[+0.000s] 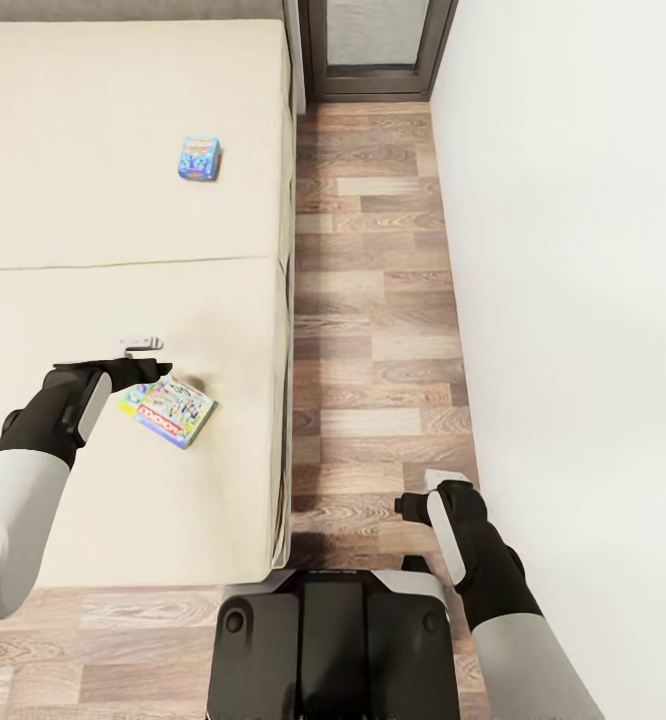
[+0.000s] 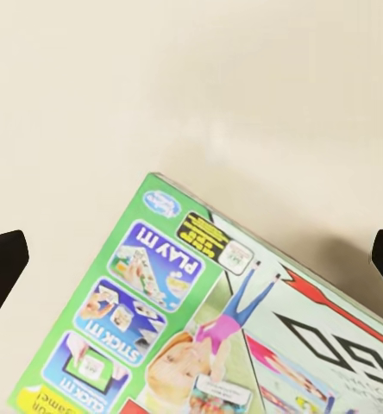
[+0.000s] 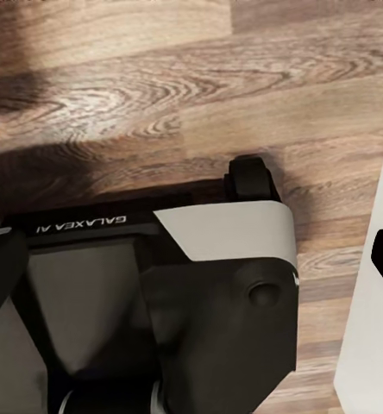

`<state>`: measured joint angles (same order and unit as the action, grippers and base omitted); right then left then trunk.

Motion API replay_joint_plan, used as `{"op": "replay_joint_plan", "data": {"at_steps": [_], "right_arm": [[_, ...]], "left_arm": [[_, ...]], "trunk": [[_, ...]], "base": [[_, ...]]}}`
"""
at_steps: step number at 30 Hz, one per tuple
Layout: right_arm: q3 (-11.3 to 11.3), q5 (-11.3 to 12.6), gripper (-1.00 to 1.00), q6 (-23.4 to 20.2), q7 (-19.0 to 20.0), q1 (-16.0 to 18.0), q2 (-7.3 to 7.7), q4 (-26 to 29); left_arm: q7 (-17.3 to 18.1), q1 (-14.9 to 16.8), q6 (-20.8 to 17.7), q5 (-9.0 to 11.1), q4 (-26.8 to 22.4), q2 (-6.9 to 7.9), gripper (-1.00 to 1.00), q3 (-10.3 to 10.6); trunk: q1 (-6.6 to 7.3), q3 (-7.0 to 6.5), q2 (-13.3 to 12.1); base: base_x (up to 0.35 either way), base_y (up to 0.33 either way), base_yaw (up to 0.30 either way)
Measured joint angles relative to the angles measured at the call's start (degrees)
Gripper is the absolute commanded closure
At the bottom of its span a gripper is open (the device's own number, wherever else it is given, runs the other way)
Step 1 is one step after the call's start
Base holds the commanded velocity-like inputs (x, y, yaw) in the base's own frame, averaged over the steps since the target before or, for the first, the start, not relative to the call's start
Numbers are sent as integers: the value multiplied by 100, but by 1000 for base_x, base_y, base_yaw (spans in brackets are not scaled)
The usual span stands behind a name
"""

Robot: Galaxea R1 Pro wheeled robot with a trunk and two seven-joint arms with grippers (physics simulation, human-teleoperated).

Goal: Put all the toys in the child's room - the three board games (two on the bed and one on the table), the two jigsaw puzzles on the table, and the tennis ball on the table - inside the toy box on the table in the child's room.

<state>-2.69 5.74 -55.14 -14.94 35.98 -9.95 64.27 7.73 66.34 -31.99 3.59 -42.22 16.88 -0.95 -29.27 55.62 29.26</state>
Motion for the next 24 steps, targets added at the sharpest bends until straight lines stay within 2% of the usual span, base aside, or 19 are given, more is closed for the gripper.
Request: {"op": "replay_joint_plan", "data": {"at_steps": [7, 16, 24], "right_arm": [[15, -7, -100, 36, -3, 11, 0, 1], [23, -9, -100, 52, -5, 12, 0, 0], [23, -10, -100, 64, -5, 12, 0, -8]], "left_arm": [[0, 0, -12, -1, -66, 7, -100, 0], [-9, 7, -58, -6, -417, 22, -100, -6], [-2, 69, -125, 6, -470, 17, -100, -17]], "trunk": [[0, 66, 0], [0, 152, 0], [0, 227, 0]], "base": [[0, 0, 0], [0, 0, 0], [0, 0, 0]]}}
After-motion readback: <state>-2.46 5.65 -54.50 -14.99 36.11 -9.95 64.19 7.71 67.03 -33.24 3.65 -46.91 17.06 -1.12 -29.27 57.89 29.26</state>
